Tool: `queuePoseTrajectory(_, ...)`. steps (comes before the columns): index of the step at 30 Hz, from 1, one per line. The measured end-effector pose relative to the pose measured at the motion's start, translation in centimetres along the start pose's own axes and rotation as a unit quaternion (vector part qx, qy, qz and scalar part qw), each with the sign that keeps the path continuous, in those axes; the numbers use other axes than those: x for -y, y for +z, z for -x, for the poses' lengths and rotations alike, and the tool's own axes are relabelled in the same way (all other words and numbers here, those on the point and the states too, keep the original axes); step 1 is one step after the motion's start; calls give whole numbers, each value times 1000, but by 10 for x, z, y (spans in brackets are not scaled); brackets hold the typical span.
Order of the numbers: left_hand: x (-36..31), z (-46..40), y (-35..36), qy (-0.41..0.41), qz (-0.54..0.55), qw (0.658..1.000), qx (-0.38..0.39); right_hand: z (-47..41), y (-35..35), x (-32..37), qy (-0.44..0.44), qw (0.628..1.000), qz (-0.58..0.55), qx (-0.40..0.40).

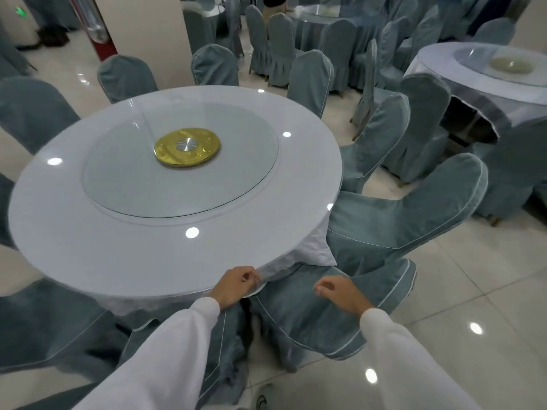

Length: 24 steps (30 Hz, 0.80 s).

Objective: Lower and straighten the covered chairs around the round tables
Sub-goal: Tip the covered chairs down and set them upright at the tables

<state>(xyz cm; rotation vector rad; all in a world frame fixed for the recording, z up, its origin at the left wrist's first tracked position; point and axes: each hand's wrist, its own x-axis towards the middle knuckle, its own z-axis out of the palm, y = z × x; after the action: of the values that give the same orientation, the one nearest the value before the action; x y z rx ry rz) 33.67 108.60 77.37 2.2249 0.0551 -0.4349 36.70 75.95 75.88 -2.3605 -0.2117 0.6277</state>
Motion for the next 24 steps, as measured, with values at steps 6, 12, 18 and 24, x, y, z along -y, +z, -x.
queuePoseTrajectory(6,-9,-47,13,-6,23,1000,-5,-41,-29,-7,4,1000,5,6)
queuePoseTrajectory(12,-30,-75,28,-13,57,998,-16,-77,-66,-16,-17,999,29,16)
queuePoseTrajectory(18,-57,-97,61,-40,55,996,-58,-107,-106,-50,-56,995,50,60)
queuePoseTrajectory(24,-100,-93,125,-96,43,988,-111,-114,-152,-116,-87,987,71,117)
